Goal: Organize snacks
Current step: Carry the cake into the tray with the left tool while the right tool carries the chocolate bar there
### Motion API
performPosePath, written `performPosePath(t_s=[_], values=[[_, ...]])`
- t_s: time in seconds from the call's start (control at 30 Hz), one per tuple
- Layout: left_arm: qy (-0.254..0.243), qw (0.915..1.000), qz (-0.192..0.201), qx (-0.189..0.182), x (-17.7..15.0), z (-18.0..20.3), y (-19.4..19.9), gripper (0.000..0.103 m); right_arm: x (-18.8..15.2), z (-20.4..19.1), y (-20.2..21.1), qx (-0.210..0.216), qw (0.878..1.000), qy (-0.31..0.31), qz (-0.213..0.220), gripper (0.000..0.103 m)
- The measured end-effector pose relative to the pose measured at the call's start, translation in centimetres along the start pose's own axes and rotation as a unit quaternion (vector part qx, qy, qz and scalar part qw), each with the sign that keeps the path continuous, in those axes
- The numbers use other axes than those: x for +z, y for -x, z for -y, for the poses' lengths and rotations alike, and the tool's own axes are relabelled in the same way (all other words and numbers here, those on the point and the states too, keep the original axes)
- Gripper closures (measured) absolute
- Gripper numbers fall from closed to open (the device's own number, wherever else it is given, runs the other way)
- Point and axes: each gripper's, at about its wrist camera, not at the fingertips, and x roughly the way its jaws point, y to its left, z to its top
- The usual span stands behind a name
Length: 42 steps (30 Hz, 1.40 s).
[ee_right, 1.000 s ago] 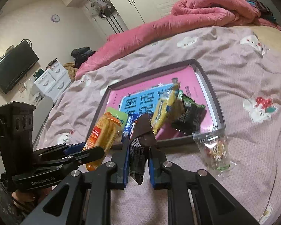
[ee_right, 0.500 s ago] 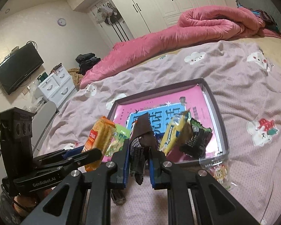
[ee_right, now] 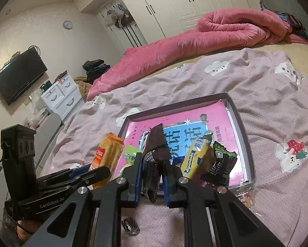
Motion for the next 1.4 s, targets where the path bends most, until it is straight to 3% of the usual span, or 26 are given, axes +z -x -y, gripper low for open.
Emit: performPosePath(t_s=[0.37, 0.67, 1.4], values=[[0.019, 0.9997, -0.018, 0.004, 0.1, -0.6, -2.6, 0.068, -0.1, 2.0, -3.0, -0.004, 0.999, -0.031, -0.031, 0.086], [0.017, 0.9991, -0.035, 0.016, -0.4, -0.6, -4.9, 0.068, -0.6, 3.1, -5.1, -0.034, 0.997, -0.039, -0.05, 0.086], [0.031, 0.9988, -0.029, 0.026, 0.7, -1.0, -6.2, 0.067, -0.5, 3.4, -4.6, -0.077, 0.996, -0.023, -0.035, 0.084]])
